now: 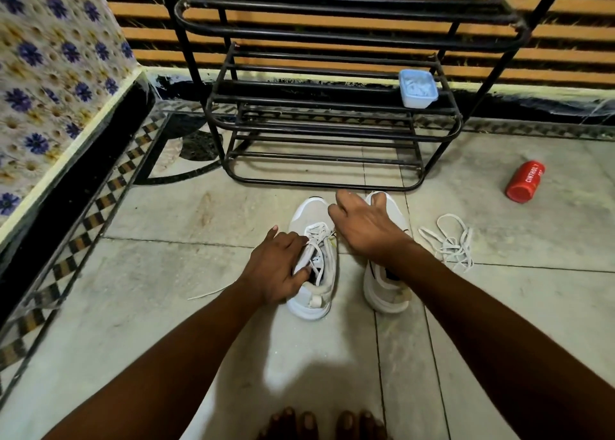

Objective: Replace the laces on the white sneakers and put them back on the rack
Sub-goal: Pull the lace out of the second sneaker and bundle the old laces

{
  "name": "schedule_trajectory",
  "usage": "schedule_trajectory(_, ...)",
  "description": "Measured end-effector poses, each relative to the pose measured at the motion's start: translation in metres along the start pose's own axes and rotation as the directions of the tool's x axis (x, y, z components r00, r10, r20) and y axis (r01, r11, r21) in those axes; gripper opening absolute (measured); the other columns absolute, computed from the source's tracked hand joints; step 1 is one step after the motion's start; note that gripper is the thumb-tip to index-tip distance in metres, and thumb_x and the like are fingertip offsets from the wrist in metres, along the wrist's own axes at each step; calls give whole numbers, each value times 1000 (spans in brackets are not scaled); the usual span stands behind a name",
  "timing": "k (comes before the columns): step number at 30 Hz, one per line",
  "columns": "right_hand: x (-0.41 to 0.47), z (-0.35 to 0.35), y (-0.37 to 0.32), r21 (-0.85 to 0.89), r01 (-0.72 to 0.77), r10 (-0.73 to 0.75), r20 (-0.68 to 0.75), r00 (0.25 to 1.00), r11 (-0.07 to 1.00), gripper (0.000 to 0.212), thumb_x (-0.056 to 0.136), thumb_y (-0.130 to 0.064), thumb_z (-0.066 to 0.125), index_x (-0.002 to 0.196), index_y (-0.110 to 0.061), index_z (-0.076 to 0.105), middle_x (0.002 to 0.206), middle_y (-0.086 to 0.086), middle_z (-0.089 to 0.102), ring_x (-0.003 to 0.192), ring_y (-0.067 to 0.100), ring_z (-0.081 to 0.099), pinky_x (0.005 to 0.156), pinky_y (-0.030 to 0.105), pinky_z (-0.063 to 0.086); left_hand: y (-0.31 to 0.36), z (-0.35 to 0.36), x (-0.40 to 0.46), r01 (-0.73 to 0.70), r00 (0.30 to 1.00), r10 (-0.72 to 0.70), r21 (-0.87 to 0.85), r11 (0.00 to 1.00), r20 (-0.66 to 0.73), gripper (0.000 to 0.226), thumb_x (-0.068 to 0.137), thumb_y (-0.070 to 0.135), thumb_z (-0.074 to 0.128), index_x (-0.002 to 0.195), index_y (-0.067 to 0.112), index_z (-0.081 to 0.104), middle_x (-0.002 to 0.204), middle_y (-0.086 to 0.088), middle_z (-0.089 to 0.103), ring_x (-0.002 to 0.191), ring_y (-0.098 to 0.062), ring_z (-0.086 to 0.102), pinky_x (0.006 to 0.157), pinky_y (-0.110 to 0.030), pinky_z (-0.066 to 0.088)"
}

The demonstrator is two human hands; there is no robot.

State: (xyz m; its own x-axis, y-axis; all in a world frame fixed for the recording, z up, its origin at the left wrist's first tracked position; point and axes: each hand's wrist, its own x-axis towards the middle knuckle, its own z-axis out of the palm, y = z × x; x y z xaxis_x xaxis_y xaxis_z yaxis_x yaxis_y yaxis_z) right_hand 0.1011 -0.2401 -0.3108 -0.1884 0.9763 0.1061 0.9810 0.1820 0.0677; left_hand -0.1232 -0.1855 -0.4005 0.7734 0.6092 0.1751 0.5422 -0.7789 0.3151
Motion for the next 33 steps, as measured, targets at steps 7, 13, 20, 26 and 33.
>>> schedule_trajectory(7, -6, 7, 14, 686, -458, 695, -96, 712, 565, 19, 91, 6, 54, 92, -13, 50, 100, 5, 58, 97, 24, 59, 88, 43, 47, 1, 0, 0, -7, 1000, 7, 0, 1000, 7, 57, 87, 49, 49, 129, 12, 60, 109, -3, 63, 98, -28, 60, 117, -51, 33)
schedule_trajectory(13, 5, 2, -3, 971, -220, 596, 230, 769, -91, 23, 101, 7, 37, 87, -11, 38, 75, 11, 54, 50, 9, 45, 46, 26, 39, -1, 1, 1, 0, 1000, 1, -9, 1000, 27, 54, 86, 48, 52, 128, 14, 59, 106, 0, 61, 95, -26, 57, 112, -49, 37)
schedule_trajectory(20, 6, -23, 22, 431, 5, -77, 149, 986, 903, 12, 91, -8, 50, 96, -17, 44, 83, 2, 50, 72, 21, 50, 59, 34, 42, 0, 0, 2, -4, 1000, 5, -5, 1000, 23, 52, 83, 46, 53, 123, 13, 61, 103, -1, 61, 95, -27, 58, 108, -50, 39)
schedule_trajectory(26, 4, -33, 22, 180, 120, -146, 138, 980, 976, 2, 82, -13, 65, 82, -12, 64, 88, -1, 50, 86, 22, 55, 63, 31, 35, 2, 2, 2, 13, 1000, -13, -13, 1000, 4, 57, 85, 47, 50, 128, 11, 60, 107, -3, 63, 97, -28, 57, 112, -49, 37)
schedule_trajectory(33, -14, -9, 23, 496, -341, 418, -48, 907, 799, 41, 78, -37, 78, 58, -22, 46, 65, -4, 50, 78, 23, 50, 66, 35, 41, 3, 0, 3, 33, 999, -33, 7, 999, 32, 48, 85, 48, 48, 114, 12, 62, 102, -1, 60, 94, -29, 57, 112, -47, 34)
